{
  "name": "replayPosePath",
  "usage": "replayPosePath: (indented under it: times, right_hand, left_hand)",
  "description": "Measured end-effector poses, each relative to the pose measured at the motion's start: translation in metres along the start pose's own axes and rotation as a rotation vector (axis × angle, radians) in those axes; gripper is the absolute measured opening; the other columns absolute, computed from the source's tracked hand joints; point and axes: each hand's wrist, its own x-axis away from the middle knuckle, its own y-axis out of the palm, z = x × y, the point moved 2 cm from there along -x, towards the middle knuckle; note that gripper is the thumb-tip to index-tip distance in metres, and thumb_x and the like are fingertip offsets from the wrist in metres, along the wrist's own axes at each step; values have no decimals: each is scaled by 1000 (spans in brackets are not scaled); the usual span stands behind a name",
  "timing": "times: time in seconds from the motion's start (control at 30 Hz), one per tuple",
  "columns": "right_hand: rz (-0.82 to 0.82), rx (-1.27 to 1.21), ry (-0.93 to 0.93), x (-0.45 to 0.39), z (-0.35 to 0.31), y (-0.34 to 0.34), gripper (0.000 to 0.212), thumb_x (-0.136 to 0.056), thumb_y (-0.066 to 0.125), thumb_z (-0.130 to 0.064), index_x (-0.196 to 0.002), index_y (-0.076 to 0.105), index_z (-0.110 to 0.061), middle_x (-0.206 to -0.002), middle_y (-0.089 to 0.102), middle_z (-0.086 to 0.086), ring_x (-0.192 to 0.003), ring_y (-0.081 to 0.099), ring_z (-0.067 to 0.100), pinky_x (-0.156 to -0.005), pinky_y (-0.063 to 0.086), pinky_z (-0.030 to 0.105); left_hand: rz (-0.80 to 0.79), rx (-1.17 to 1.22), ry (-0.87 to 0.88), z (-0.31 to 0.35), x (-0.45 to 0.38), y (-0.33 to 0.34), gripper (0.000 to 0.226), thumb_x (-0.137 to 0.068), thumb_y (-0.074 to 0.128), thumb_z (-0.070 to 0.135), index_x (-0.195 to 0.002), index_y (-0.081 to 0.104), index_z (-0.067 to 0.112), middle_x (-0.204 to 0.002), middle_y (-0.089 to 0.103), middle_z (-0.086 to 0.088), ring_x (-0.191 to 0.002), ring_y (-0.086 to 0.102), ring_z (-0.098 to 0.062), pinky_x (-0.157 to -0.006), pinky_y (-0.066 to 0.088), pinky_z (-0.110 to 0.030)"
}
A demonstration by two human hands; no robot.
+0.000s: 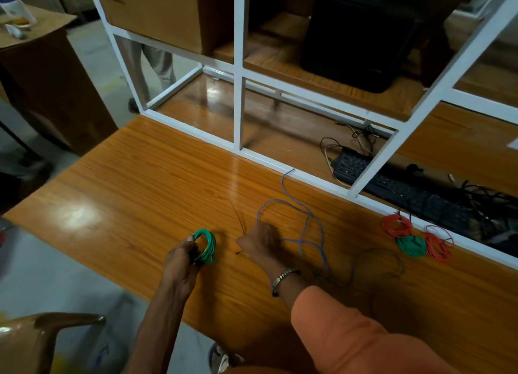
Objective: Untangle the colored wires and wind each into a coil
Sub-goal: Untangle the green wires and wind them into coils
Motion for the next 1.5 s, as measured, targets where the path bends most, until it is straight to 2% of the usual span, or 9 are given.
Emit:
replayPosePath:
  times: [0.23, 0.47, 0.6, 0.77, 0.97, 1.07, 1.23, 1.4, 1.5]
  right_hand:
    - [-77, -618, 180, 17, 15, 4, 17, -67, 72, -19, -64, 60, -7, -56, 66, 6, -47, 66, 21, -51, 55, 35]
    - [-215, -906, 178, 51, 37, -46, 21, -85, 67, 9, -99, 59, -5, -82, 69, 20, -62, 70, 21, -59, 61, 29]
    - [-224, -905, 129, 70, 56, -82, 21, -87, 66, 2, -105, 72, -9, -74, 71, 12, -59, 68, 18, -60, 59, 29]
    - [-257, -800, 82, 100, 69, -103, 5, -91, 69, -8, -87, 72, -6, -62, 63, 3, -45, 54, 9, -44, 45, 18]
    - [-314, -678, 56, 115, 75, -105, 19, -82, 66, -9, -64, 65, -13, -56, 55, 4, -41, 45, 12, -43, 30, 19]
    - [-278, -644, 80, 116, 76, -109, 19, -83, 62, -9, -64, 63, -12, -52, 52, 1, -36, 41, 10, -41, 28, 18]
    - [-208, -627, 20, 113, 73, -113, 18, -86, 61, -17, -69, 68, -14, -56, 60, 0, -41, 50, 10, -40, 29, 19]
    - [-234, -632, -56, 110, 66, -116, 21, -93, 61, -20, -85, 74, -4, -63, 66, 0, -45, 54, 11, -43, 35, 20]
    - [-250, -644, -55, 108, 66, -119, 24, -93, 60, -19, -90, 73, 1, -63, 66, 0, -46, 55, 12, -44, 36, 21]
  left_hand:
    - [8, 83, -31, -19, 15, -1, 21, -110, 49, 16, -95, 64, 15, -73, 59, 1, -70, 52, -15, -72, 47, -35]
    - [-83, 84, 12, -15, 14, 14, 20, -108, 50, 16, -97, 66, 15, -79, 58, -2, -73, 55, -14, -75, 46, -35]
    - [-161, 12, 75, -15, 19, 41, 22, -107, 49, 12, -90, 62, 15, -74, 52, -2, -69, 49, -14, -70, 41, -35]
    - [-247, -31, 130, -21, 28, 79, 19, -108, 49, 12, -97, 65, 14, -70, 55, 1, -65, 52, -9, -66, 44, -30]
    - [-367, -20, 207, -28, 37, 107, 21, -109, 47, 14, -102, 67, 13, -74, 58, 3, -69, 52, -6, -64, 49, -19]
    - [-416, -44, 248, -32, 42, 114, 15, -104, 55, 21, -107, 67, 14, -77, 65, 7, -72, 56, -4, -64, 51, -15]
    - [-470, -101, 290, -42, 44, 117, 28, -107, 51, 13, -130, 66, 4, -112, 77, -5, -106, 71, -14, -95, 58, -27]
    - [-534, -148, 294, -50, 53, 118, 40, -101, 58, 25, -132, 67, 1, -101, 66, -14, -98, 61, -22, -96, 50, -38]
    - [-555, -134, 278, -52, 59, 120, 36, -105, 54, 21, -131, 67, 0, -91, 67, -9, -90, 65, -15, -83, 56, -27]
